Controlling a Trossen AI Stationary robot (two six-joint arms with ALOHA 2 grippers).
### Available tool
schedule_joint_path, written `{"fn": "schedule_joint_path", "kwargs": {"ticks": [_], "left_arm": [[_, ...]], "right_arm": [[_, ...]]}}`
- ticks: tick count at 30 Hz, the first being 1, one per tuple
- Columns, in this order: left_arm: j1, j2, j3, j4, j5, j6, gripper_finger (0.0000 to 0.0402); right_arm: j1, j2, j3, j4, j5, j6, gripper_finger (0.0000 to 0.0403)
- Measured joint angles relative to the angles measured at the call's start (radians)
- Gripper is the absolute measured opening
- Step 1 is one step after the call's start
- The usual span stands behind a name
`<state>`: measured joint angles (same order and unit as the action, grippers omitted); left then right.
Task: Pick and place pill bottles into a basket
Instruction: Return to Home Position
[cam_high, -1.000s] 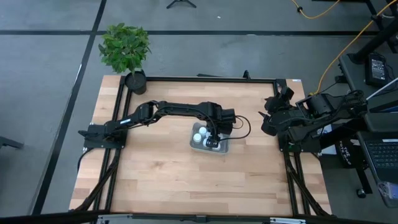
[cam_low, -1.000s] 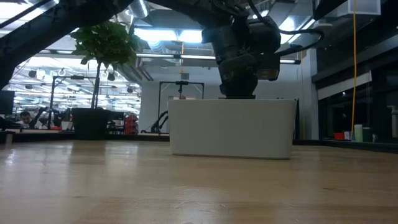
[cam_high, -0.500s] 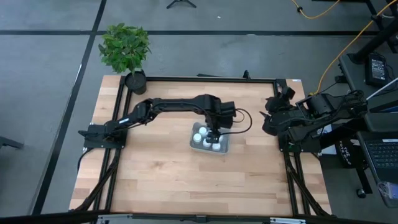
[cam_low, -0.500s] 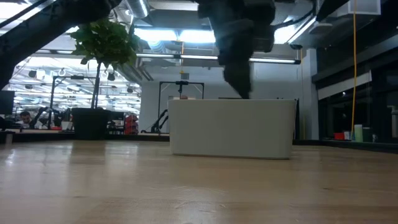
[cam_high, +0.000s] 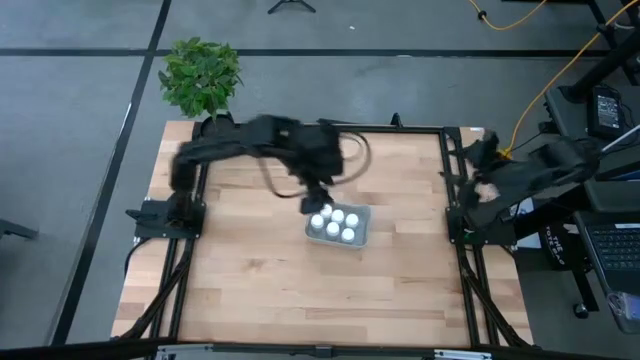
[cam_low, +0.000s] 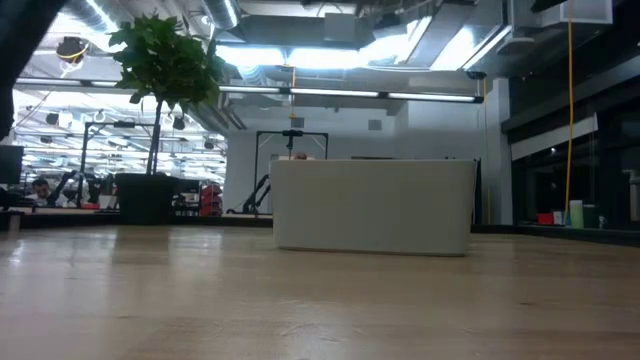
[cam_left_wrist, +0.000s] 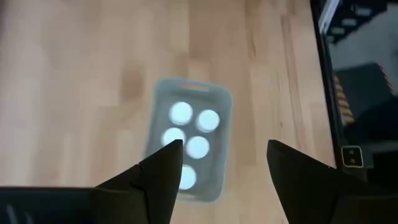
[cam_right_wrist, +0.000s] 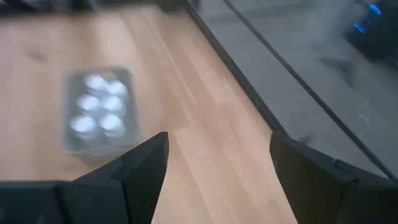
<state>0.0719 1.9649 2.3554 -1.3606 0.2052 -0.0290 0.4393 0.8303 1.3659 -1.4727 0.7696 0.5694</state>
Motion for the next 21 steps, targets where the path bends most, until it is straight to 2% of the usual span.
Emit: {"fn": "schedule_joint_path", "kwargs": {"ticks": [4,7,9,12,14,18,21], "left_arm": [[0.0,-0.139,0.0,-0.006,-0.092,0.003,0.0226],[0.0,-0.232,-0.003,-0.028,-0.164,-0.053,0.0226],[-0.002,-0.296,-0.024,-0.033,-0.31,-0.105,0.0226],[-0.003,-0.399,-0.075,-0.071,-0.594,-0.2,0.0226],[0.001,-0.479,-0.132,-0.088,-0.713,-0.246,0.0226],[0.002,-0.66,-0.308,-0.045,-0.805,-0.32,0.0226],[0.002,-0.814,-0.5,0.018,-0.863,-0.388,0.0226]], "right_arm": [[0.06,-0.169,-0.024,0.138,-0.002,-0.143,0.0281],[0.084,-0.313,-0.094,0.293,-0.062,-0.262,0.0281],[0.09,-0.415,-0.163,0.38,-0.105,-0.286,0.0281],[0.09,-0.575,-0.288,0.479,-0.125,-0.288,0.0281],[0.09,-0.674,-0.378,0.57,-0.133,-0.315,0.0281],[0.091,-0.83,-0.545,0.736,-0.172,-0.389,0.0281],[0.094,-0.813,-0.601,0.741,-0.186,-0.389,0.0281]]}}
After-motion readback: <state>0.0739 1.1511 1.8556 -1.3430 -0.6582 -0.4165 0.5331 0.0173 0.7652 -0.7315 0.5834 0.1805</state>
